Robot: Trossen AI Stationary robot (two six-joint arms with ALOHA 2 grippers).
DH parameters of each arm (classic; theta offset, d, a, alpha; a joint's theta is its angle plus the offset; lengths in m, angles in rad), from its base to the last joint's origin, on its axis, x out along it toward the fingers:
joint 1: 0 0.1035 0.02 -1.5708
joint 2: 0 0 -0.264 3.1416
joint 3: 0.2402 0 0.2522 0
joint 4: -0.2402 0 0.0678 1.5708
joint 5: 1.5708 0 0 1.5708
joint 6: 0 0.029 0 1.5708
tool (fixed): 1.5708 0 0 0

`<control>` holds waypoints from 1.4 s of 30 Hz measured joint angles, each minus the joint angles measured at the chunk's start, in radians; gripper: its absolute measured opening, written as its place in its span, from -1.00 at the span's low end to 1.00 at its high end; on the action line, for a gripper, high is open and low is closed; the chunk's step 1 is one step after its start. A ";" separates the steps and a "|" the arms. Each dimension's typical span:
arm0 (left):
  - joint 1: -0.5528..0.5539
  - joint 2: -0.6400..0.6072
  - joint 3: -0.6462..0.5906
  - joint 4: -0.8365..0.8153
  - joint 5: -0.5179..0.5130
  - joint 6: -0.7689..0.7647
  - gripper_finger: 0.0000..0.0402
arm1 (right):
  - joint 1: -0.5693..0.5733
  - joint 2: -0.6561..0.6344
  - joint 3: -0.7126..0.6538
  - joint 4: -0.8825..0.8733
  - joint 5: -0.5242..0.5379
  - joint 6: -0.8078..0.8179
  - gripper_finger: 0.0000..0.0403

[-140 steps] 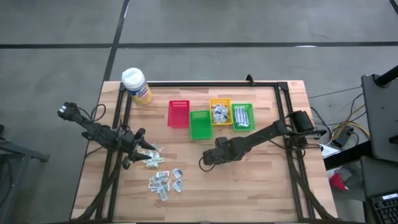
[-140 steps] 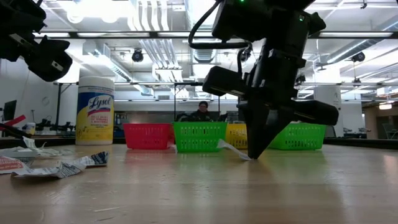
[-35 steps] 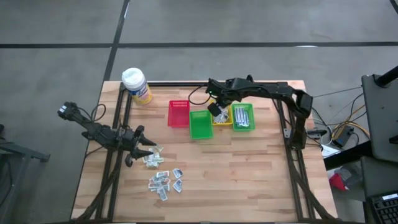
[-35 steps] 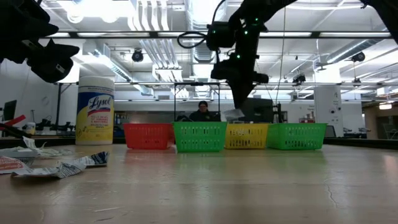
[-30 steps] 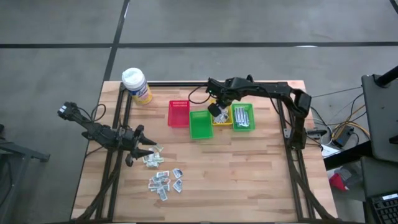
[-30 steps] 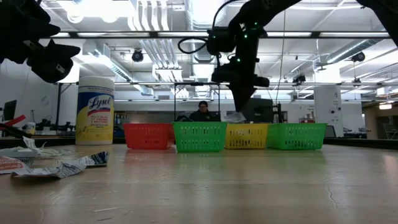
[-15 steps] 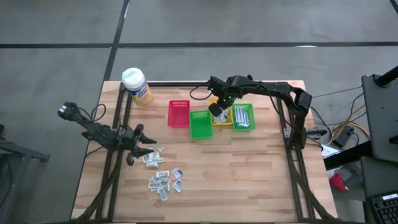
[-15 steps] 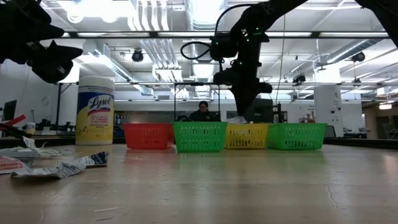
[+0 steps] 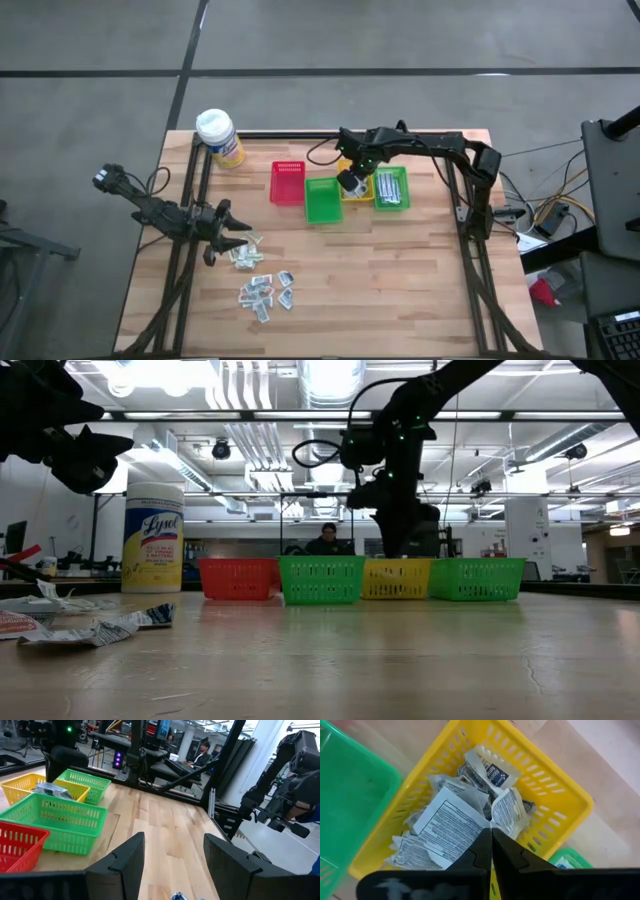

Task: Pick & Place First Aid Supplies
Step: Put the alcohol pad into the yellow basket

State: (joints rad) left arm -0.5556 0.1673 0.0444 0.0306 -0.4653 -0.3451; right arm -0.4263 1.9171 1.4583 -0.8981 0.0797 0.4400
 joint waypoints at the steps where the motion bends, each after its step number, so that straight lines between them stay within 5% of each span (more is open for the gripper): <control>1: 0.000 0.000 0.000 0.000 0.000 0.000 -0.02 | -0.001 0.000 -0.003 0.000 0.002 -0.005 -0.96; 21: 0.000 0.000 0.000 0.011 0.000 -0.007 -0.02 | -0.004 -0.035 0.012 -0.031 0.053 -0.104 -0.44; 34: 0.000 0.000 0.000 0.163 0.000 -0.031 -0.02 | 0.016 -0.183 0.045 -0.076 0.055 -0.111 -0.46; 42: 0.000 0.000 0.000 0.339 -0.001 -0.029 -0.02 | 0.099 -0.321 0.034 -0.068 0.208 -0.108 -0.54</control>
State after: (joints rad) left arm -0.5556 0.1669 0.0441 0.3700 -0.4659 -0.3739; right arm -0.3268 1.5961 1.4918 -0.9657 0.2874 0.3321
